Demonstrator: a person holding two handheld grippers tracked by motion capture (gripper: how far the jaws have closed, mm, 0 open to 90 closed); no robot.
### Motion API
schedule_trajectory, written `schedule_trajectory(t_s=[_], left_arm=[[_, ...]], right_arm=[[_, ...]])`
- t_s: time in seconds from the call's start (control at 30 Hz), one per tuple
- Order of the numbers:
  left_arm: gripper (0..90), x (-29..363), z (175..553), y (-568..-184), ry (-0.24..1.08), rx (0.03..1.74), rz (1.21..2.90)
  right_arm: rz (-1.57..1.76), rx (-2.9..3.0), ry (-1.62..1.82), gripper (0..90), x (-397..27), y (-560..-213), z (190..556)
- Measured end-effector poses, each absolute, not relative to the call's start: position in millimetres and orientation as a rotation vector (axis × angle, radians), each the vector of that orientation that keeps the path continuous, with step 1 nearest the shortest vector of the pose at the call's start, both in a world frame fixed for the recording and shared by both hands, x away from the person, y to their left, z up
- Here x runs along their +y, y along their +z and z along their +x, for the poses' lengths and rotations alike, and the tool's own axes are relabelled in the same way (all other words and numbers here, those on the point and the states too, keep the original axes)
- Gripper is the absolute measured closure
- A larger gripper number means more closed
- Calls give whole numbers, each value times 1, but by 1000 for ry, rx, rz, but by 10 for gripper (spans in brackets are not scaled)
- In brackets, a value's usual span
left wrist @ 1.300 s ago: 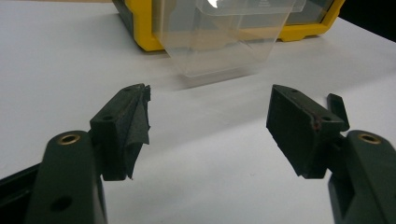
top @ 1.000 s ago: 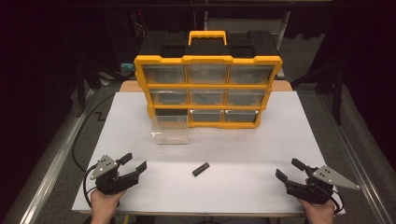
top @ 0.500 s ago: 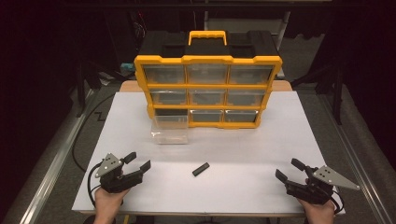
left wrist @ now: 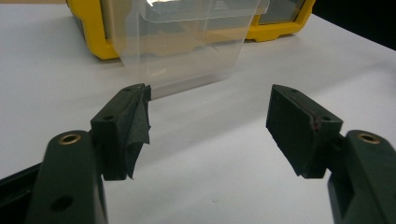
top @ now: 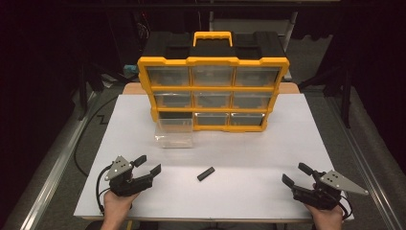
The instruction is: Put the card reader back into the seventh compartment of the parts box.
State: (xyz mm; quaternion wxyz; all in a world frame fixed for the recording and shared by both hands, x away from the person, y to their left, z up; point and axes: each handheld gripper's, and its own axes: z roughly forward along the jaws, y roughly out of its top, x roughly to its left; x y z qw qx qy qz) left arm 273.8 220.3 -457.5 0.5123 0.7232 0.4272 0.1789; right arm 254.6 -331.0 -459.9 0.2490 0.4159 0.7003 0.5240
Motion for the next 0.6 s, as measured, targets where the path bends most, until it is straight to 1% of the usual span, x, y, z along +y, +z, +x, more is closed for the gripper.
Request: schedule_trajectory(t_s=[0.6], left_arm=[[309,205,278,-458,407,994,1763]], right_arm=[[1127,1906,1433,221,-331,-460,254]])
